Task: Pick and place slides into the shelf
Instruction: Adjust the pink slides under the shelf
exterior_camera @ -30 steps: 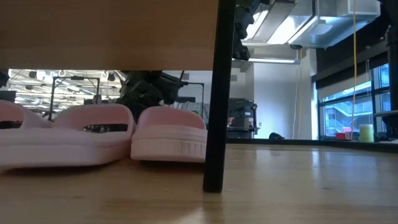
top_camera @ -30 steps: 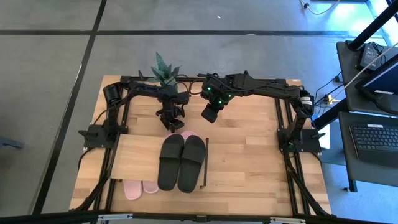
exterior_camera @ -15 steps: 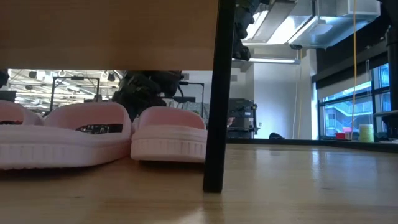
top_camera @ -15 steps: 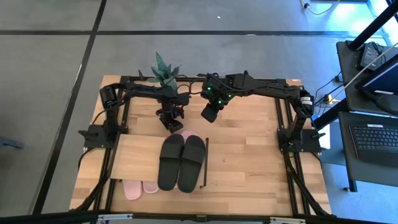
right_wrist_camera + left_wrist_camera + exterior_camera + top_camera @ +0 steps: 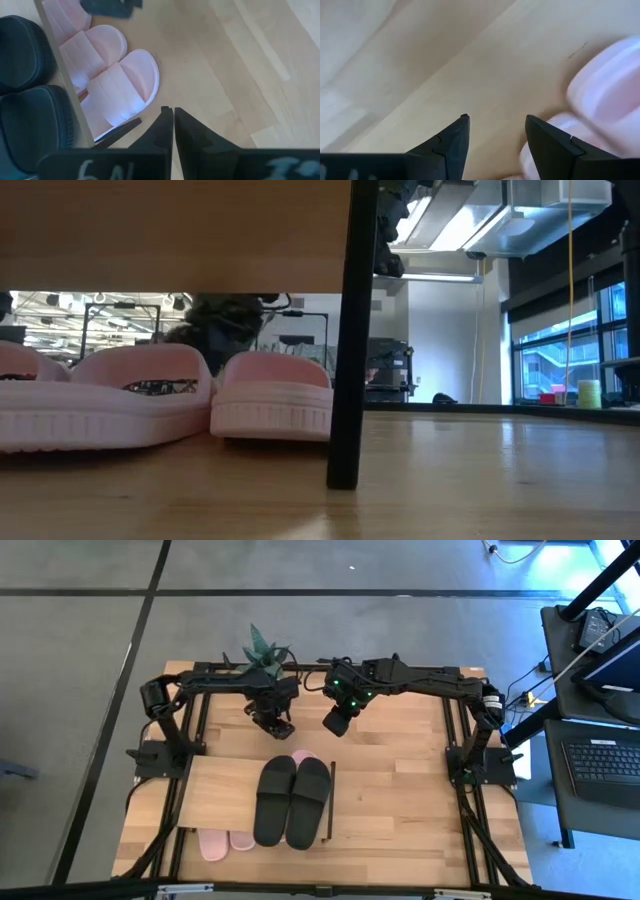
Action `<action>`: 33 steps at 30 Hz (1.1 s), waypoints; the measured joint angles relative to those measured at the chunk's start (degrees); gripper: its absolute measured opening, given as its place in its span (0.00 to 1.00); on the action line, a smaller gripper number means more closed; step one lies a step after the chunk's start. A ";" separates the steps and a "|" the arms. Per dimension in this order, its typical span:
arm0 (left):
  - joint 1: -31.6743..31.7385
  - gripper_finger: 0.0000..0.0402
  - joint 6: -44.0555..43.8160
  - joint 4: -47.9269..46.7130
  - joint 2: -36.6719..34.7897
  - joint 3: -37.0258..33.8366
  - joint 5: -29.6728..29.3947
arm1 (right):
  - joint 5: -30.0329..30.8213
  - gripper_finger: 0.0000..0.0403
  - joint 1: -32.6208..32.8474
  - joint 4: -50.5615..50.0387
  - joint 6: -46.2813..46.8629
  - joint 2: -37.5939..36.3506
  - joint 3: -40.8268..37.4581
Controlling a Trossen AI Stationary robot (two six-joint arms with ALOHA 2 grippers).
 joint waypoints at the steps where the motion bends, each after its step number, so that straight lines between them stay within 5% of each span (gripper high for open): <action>1: -0.23 0.46 -0.67 1.69 0.58 0.00 0.46 | 0.00 0.05 0.00 0.01 -0.06 0.00 0.00; 10: -1.55 0.46 -5.25 14.90 4.25 0.01 3.44 | 0.01 0.05 0.00 0.02 -0.13 0.00 0.00; 33: -3.93 0.46 -12.45 20.88 11.12 0.07 17.15 | 0.03 0.05 -0.04 -3.69 -3.56 0.00 0.00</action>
